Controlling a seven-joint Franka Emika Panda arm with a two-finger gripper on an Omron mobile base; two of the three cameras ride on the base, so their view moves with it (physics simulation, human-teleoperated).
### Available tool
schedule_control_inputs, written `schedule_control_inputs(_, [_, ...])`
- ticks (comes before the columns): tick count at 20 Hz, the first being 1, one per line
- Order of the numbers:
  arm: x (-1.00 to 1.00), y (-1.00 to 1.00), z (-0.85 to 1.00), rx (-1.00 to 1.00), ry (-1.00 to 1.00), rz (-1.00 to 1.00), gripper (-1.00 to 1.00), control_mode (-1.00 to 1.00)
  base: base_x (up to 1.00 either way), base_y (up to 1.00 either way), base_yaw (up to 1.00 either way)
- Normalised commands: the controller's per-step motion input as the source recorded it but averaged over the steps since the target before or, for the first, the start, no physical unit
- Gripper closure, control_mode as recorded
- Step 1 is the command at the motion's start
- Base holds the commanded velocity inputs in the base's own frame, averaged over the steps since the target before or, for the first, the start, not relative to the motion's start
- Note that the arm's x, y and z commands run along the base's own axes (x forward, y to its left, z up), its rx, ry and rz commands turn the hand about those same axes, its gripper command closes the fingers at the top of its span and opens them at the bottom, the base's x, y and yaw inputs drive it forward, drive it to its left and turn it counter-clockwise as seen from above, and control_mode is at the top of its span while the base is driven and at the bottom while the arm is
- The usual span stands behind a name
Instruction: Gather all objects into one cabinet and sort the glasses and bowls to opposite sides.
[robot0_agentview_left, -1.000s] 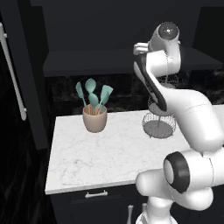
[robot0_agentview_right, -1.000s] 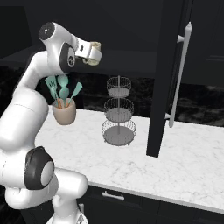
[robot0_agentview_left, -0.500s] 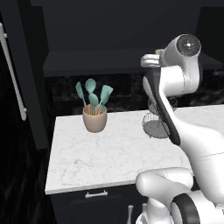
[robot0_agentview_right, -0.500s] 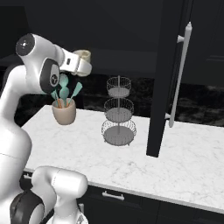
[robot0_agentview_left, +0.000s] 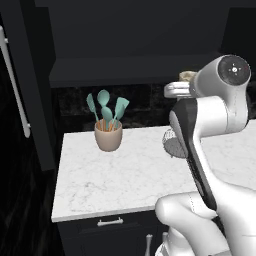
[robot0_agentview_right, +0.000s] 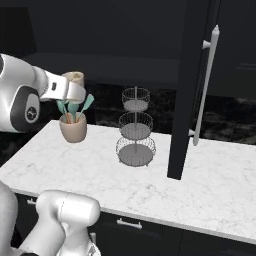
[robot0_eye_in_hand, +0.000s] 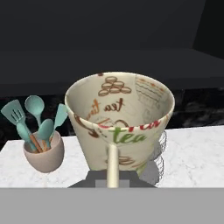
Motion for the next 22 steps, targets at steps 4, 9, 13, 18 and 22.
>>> schedule_control_inputs(4, [-0.85, 0.19, -0.25, -0.09, 0.11, 0.02, 1.00, -1.00, 0.00, 0.00, 0.00])
schedule_control_inputs(9, [-0.53, 0.06, -0.18, -0.05, 0.08, 0.01, 1.00, -1.00, 0.00, 0.00, 0.00])
schedule_control_inputs(13, [0.00, 0.00, 0.00, 0.00, 0.00, 0.00, 1.00, -1.00, 0.00, 0.00, 0.00])
schedule_control_inputs(18, [0.00, 0.00, 0.00, 0.00, 0.00, 0.00, 1.00, 1.00, -0.76, -0.01, 0.00])
schedule_control_inputs(22, [0.00, 0.00, 0.00, 0.00, 0.00, 0.00, 1.00, 1.00, -1.00, -0.02, -0.02])
